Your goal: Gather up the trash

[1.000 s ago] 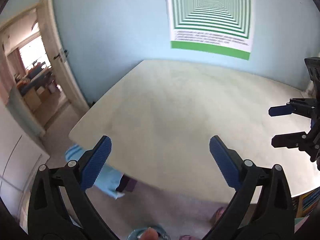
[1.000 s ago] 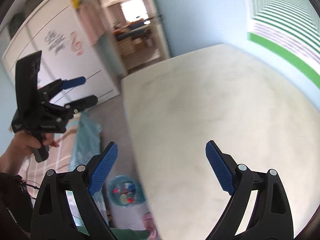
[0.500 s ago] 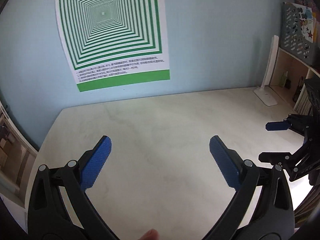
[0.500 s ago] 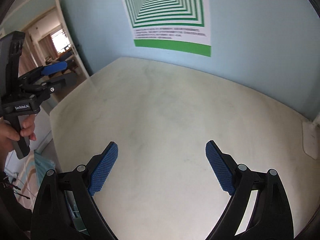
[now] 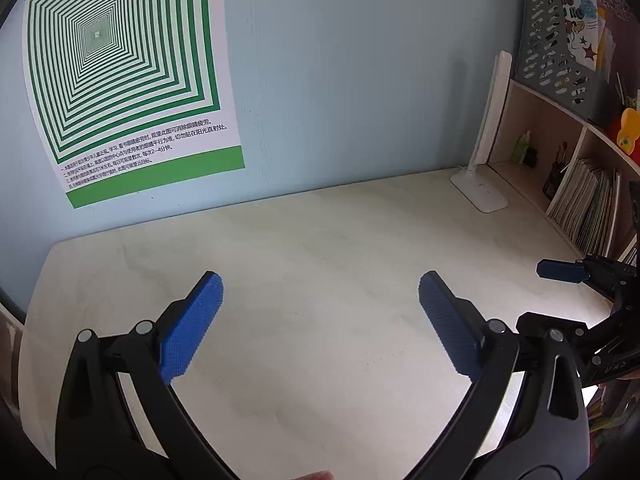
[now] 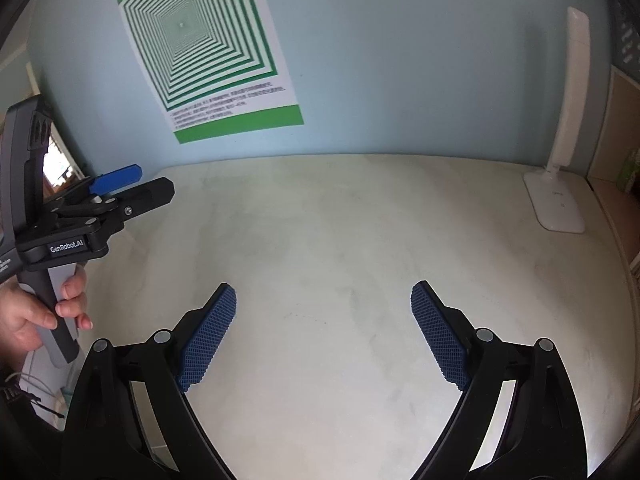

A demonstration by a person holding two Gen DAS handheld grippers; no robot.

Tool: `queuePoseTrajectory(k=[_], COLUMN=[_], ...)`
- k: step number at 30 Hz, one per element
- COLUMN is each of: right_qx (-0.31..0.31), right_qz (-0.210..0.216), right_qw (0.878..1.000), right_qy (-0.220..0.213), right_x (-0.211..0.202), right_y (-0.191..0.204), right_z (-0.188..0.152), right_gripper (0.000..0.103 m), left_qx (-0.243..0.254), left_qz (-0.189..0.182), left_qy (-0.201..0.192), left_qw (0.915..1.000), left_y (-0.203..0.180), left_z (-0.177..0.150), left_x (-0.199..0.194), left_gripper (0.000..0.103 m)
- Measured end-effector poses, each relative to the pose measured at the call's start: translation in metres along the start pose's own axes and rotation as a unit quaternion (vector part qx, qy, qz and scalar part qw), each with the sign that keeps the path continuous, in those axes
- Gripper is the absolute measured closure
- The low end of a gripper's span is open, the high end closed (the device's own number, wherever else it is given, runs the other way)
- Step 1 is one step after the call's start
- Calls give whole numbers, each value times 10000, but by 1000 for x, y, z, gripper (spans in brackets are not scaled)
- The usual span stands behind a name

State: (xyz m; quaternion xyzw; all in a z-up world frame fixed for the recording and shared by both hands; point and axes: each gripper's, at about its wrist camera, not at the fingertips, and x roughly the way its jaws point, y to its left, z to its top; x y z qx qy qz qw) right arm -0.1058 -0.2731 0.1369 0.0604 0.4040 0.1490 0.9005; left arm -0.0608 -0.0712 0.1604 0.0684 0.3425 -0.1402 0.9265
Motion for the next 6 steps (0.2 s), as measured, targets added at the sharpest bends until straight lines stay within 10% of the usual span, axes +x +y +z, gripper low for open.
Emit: queuePoseTrajectory(k=[6], right_qx=[151], right_qz=[-306], right_qw=[9994], right_qy=[-8], right_x=[-6], right_y=[-10], right_z=[-5], right_gripper=[14], left_qx=[114], left_qz=[60], left_qy=[94], left_qw=[9999], left_y=[8], left_z=[1], left_x=[8], left_gripper=[7])
